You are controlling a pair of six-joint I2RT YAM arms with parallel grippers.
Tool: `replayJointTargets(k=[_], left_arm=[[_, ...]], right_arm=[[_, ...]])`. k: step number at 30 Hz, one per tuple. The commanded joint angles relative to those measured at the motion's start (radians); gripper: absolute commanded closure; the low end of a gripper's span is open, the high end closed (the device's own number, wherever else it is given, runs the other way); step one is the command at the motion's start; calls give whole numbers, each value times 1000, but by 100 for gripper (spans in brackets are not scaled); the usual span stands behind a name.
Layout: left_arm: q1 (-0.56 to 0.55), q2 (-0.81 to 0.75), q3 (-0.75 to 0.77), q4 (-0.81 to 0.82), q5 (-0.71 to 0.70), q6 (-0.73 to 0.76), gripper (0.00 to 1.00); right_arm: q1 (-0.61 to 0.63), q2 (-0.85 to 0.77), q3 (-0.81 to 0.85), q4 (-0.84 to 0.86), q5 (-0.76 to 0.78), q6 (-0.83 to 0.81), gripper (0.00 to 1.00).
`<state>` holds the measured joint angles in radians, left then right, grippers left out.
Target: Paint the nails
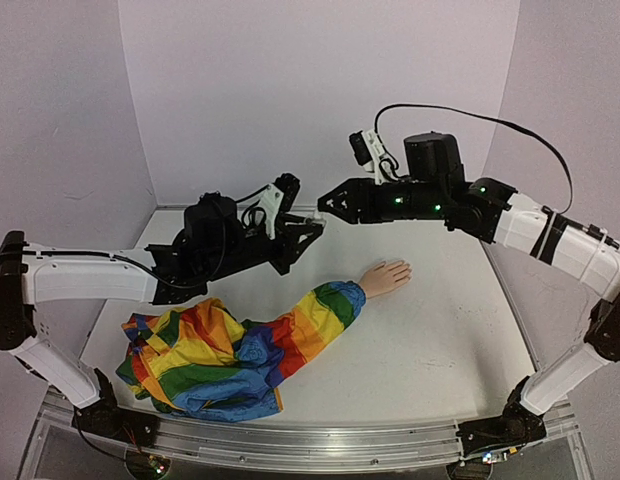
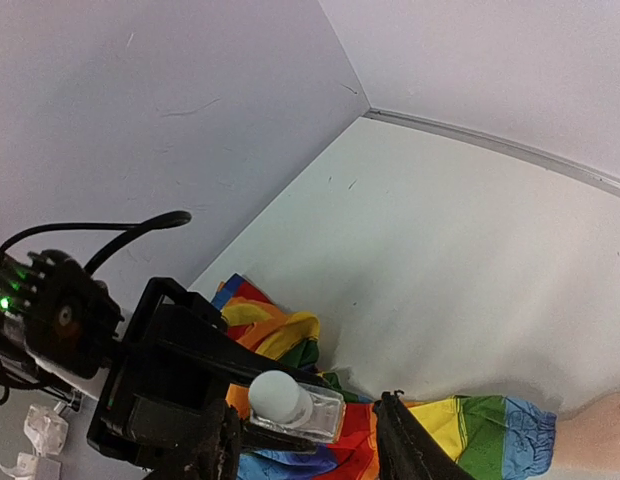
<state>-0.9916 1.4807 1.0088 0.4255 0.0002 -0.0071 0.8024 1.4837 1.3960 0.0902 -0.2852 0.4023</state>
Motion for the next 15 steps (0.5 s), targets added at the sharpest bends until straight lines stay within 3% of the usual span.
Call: replayJointTargets(k=[1,3,11,15], left_arm=[[-16,8,79,-4,-53,56,100],[-20,10,84,-10,-54,59,100],[-21,-1,91,-27,-36,46,100],[-9,-13,97,-41,161,20,100]], right_arm=[[11,32,62,46,25,34,56],[13,52,72,54,12,41,59],[15,70,68,71,-75,11,86],[6,35,27,75,-259,-118,100]])
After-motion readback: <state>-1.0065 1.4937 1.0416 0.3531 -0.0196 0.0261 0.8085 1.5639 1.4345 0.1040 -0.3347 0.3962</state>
